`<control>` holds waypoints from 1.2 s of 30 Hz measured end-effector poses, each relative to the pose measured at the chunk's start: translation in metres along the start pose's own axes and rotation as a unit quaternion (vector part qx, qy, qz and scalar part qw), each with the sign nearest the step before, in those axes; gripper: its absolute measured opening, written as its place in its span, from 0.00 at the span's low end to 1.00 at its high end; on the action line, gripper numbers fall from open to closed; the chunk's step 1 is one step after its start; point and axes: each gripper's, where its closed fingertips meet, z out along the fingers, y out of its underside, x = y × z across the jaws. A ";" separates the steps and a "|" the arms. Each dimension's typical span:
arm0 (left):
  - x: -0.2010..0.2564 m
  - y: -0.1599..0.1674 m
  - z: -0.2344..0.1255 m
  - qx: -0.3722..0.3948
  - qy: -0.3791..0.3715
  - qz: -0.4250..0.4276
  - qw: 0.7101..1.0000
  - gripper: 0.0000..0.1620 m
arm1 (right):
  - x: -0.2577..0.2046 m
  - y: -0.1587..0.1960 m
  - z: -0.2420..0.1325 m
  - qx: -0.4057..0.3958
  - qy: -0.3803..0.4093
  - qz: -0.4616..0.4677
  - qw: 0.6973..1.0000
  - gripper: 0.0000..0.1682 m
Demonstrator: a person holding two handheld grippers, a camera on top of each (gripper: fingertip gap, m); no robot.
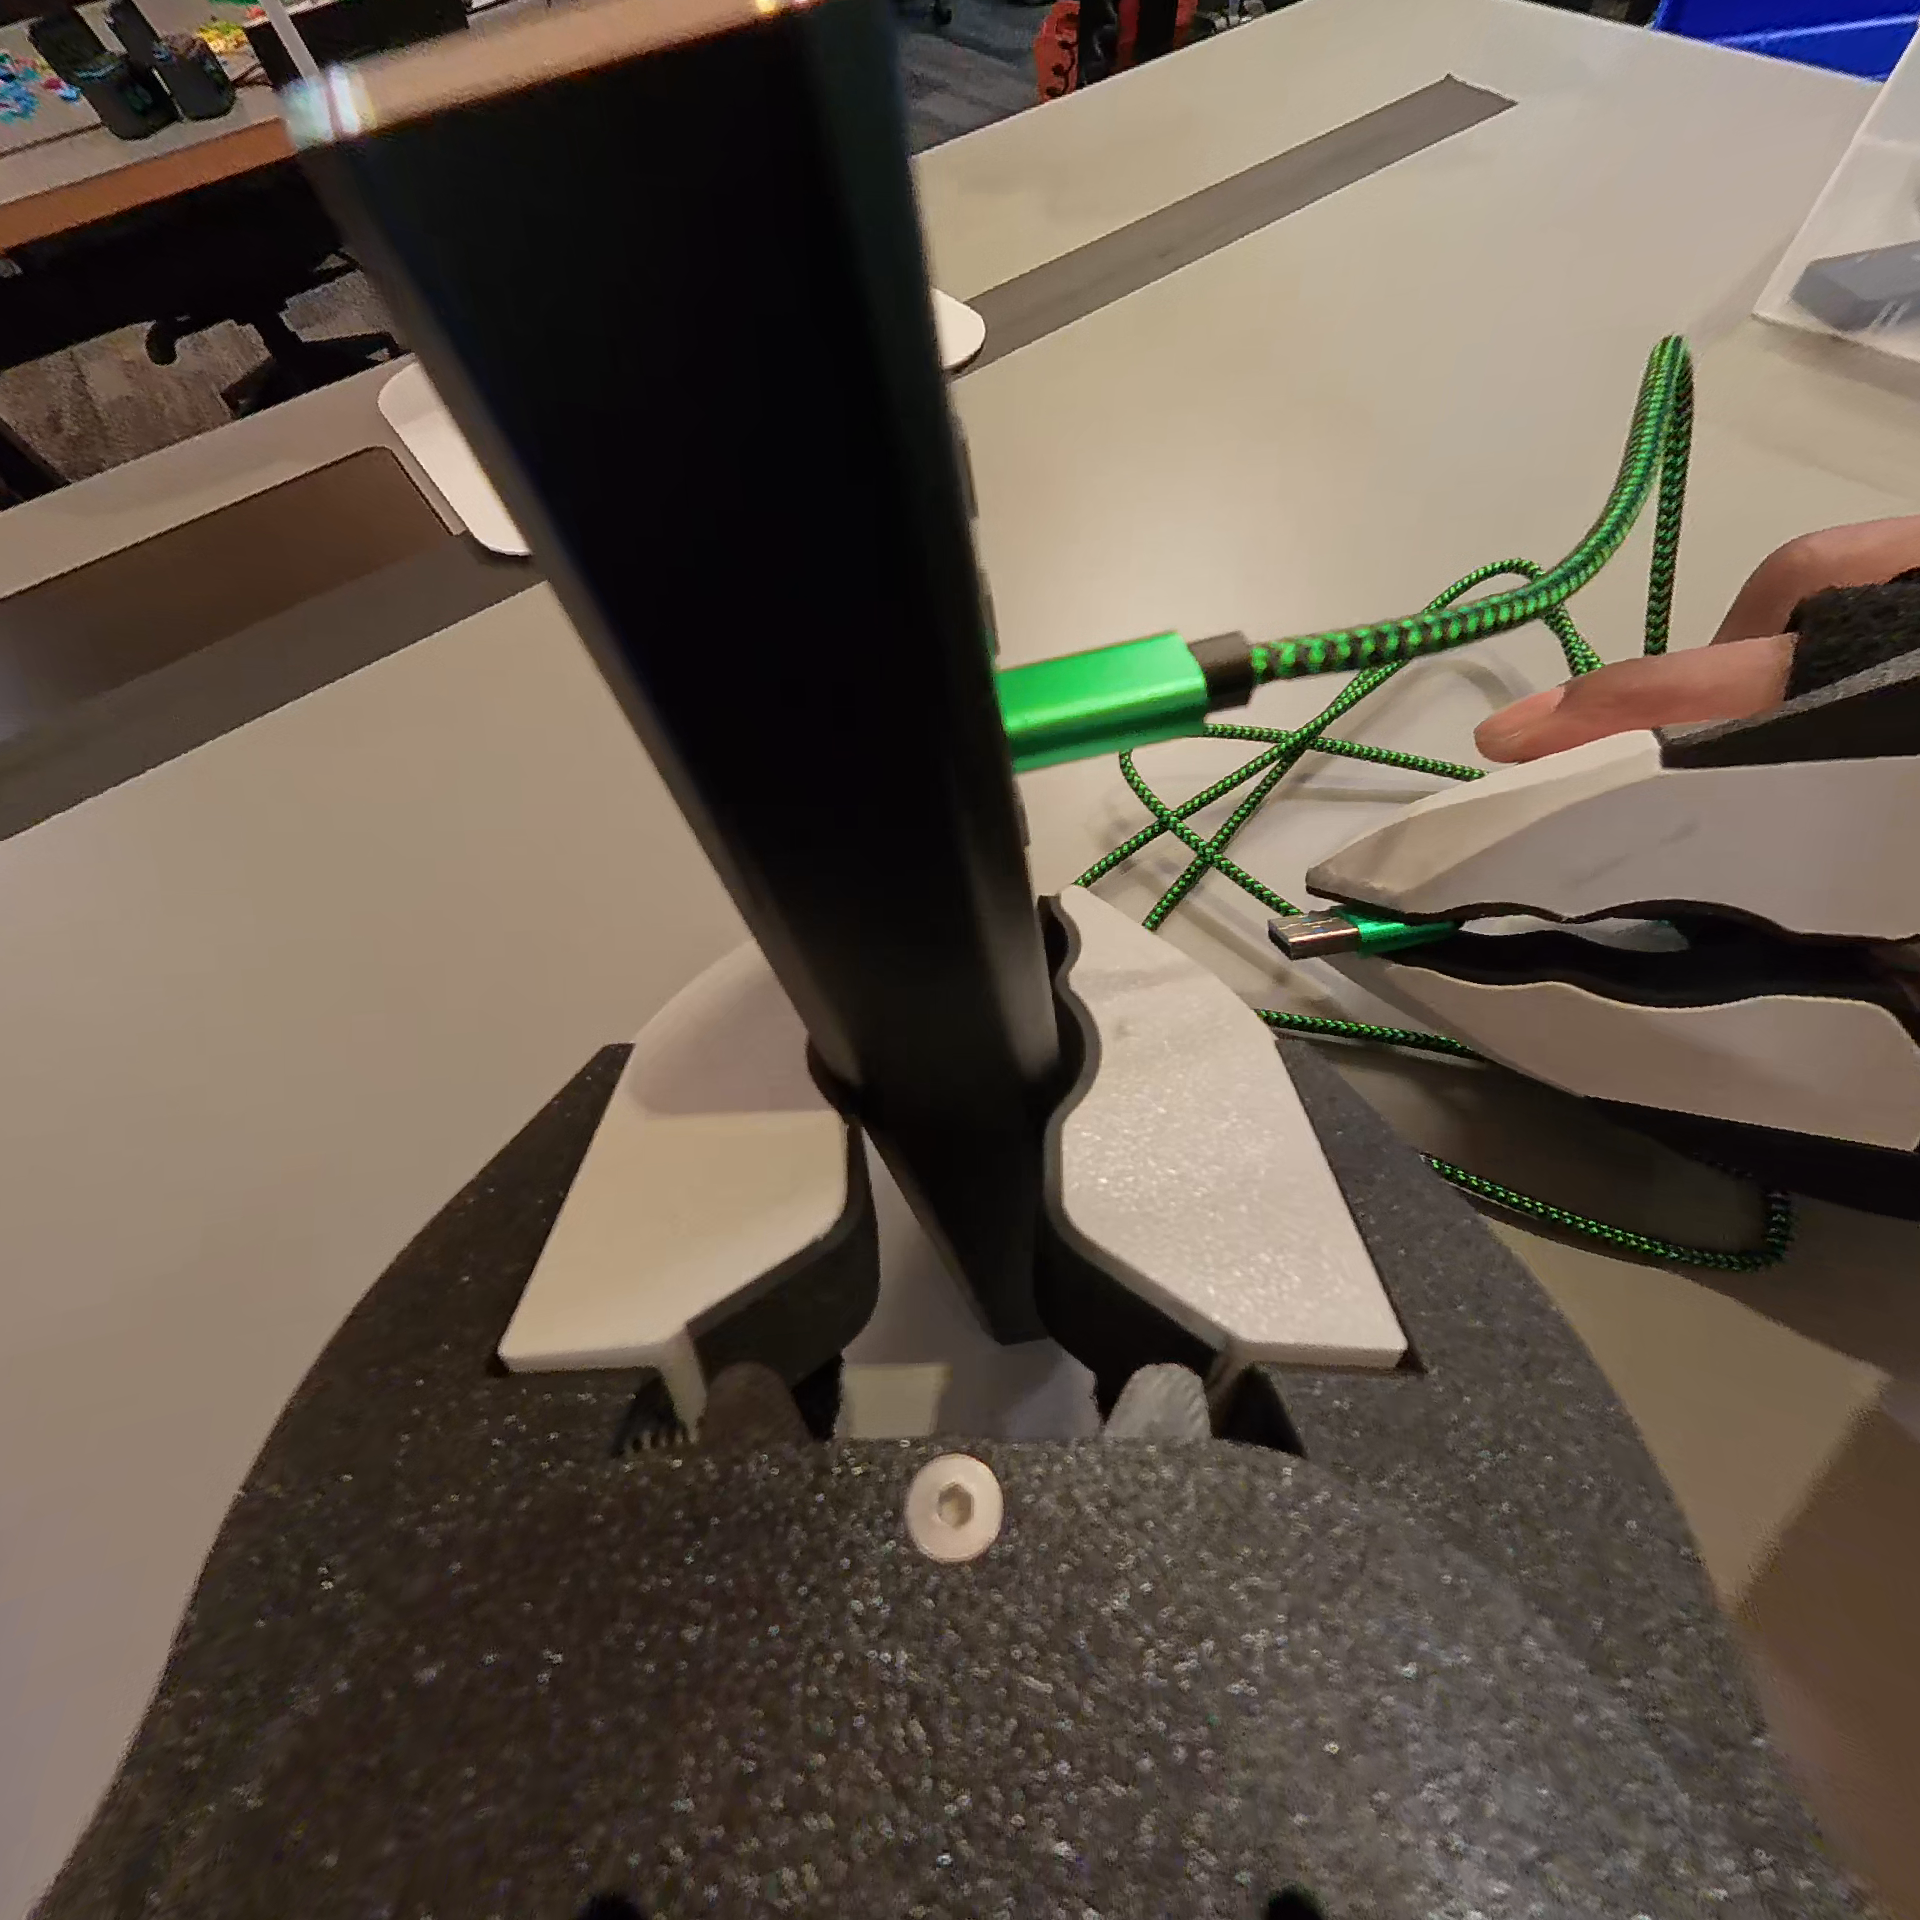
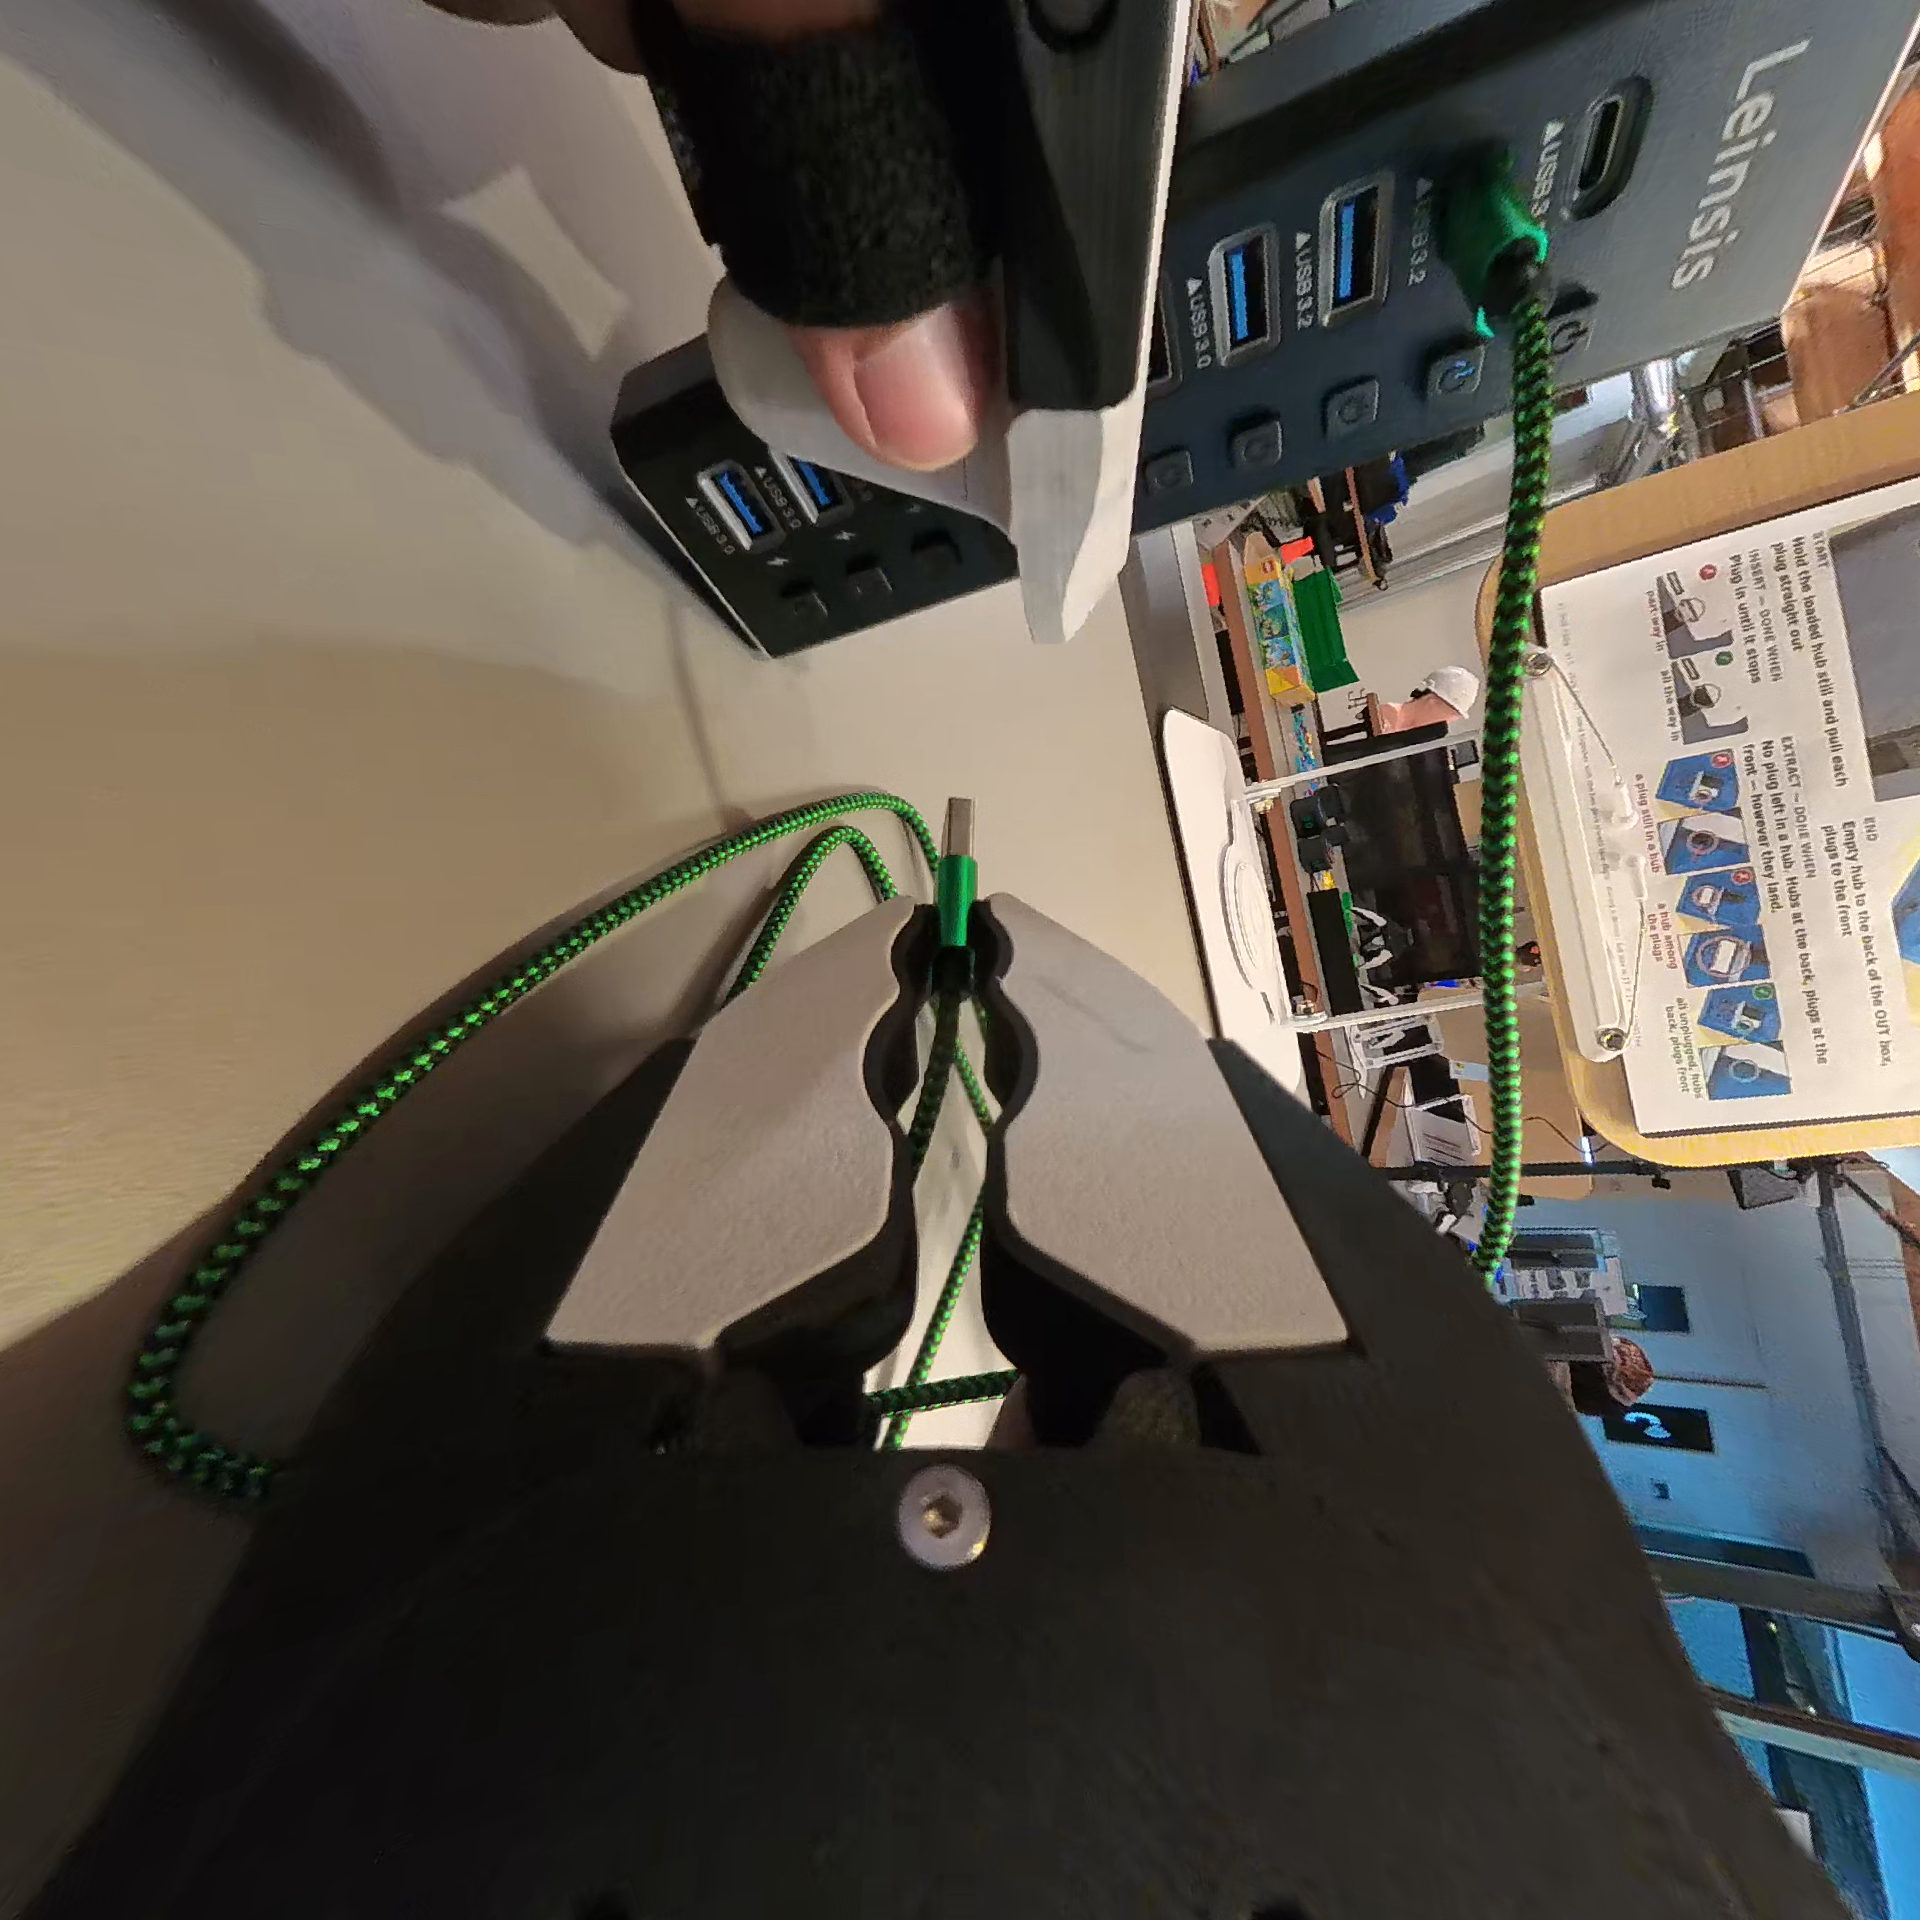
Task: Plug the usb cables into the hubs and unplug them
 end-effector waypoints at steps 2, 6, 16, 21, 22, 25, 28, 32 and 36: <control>-0.001 0.000 0.000 -0.001 -0.007 0.007 1.000 0.20 | 0.001 0.000 0.000 0.001 -0.001 0.004 1.000 0.04; -0.003 0.001 0.000 -0.004 -0.017 0.021 1.000 0.20 | 0.000 -0.009 -0.006 0.032 -0.029 0.051 0.998 0.07; 0.005 -0.001 0.003 0.001 -0.008 0.050 0.999 0.20 | 0.023 -0.073 -0.056 0.214 -0.133 0.262 0.931 0.23; 0.010 -0.003 0.004 0.006 -0.016 0.080 0.997 0.20 | 0.062 -0.084 -0.071 0.247 -0.080 0.345 0.902 0.17; 0.012 -0.004 0.005 0.007 -0.017 0.087 0.996 0.20 | 0.071 -0.081 -0.070 0.238 -0.061 0.362 0.899 0.16; 0.018 -0.006 0.006 0.013 -0.021 0.116 0.993 0.20 | 0.076 -0.069 -0.056 0.177 -0.055 0.386 0.904 0.14; 0.025 -0.009 0.007 0.018 -0.026 0.146 0.989 0.20 | 0.065 -0.062 -0.043 0.135 -0.087 0.389 0.907 0.14; 0.034 -0.012 0.007 0.027 -0.036 0.190 0.981 0.20 | 0.059 -0.055 -0.035 0.104 -0.102 0.389 0.909 0.11; 0.033 -0.014 0.006 0.034 -0.049 0.202 0.978 0.19 | 0.050 -0.054 -0.031 0.077 -0.124 0.383 0.912 0.06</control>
